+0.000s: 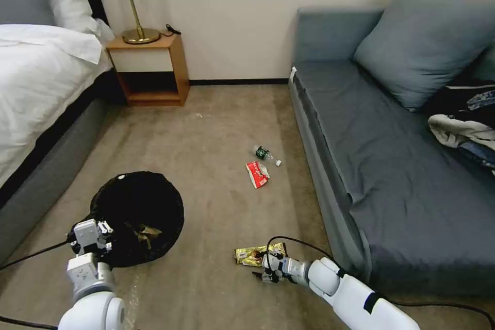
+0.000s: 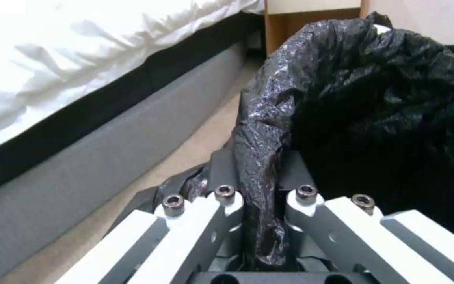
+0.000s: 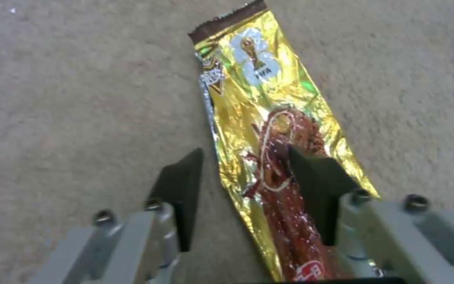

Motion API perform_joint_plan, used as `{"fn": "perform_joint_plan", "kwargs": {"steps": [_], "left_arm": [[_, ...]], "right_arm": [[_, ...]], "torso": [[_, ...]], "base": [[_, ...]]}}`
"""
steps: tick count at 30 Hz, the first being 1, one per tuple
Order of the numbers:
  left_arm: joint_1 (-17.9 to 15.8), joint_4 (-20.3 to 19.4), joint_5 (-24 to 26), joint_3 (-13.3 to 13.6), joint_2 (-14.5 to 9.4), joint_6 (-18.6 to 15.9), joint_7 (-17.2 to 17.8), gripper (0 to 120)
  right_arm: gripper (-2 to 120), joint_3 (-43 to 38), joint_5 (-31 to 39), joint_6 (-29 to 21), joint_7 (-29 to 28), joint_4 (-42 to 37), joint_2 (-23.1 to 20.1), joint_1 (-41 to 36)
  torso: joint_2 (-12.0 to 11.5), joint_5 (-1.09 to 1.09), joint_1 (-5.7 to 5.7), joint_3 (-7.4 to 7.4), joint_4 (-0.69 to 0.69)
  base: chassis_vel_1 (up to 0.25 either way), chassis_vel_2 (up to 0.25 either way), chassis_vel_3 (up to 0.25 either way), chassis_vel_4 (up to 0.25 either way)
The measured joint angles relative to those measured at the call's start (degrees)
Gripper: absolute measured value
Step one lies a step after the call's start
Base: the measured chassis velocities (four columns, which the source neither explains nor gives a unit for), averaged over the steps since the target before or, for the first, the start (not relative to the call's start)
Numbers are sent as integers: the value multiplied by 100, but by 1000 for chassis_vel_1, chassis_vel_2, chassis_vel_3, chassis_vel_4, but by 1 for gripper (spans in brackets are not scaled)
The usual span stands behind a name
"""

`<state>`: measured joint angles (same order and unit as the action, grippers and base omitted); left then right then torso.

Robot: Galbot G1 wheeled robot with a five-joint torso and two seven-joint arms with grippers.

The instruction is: Pick up the trash bin, then pick up the garbage on the floor and place it into the trash bin.

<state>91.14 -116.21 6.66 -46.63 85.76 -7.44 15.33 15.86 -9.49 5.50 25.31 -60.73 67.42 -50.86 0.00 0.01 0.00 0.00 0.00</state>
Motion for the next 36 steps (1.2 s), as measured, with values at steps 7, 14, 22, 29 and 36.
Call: {"fn": "perform_joint_plan", "kwargs": {"steps": [7,14,22,29,36], "left_arm": [[12,0,-18,4,36,7,7,5],[27,-3,-20,1,43,7,7,5],[37,-6,-17,-3,32,12,12,5],[-5,67,56,-6,-16,15,18,5],[-73,82,108,47,-29,-56,19,5]], "right_arm": [[14,-2,3,27,-55,82,-3,38],[0,-16,3,69,-64,136,4,39],[0,-94,114,164,-103,-69,-52,12],[0,-159,1934,356,-435,-1246,-163,35],[0,254,3548,653,-617,-2340,-165,344]], "torso": [[0,-1,0,0,0],[0,-1,0,0,0],[0,-1,0,0,-1],[0,-1,0,0,0],[0,-3,0,0,0]], "base": [[0,0,0,0],[0,0,0,0],[0,0,0,0],[0,0,0,0],[0,0,0,0]]}}
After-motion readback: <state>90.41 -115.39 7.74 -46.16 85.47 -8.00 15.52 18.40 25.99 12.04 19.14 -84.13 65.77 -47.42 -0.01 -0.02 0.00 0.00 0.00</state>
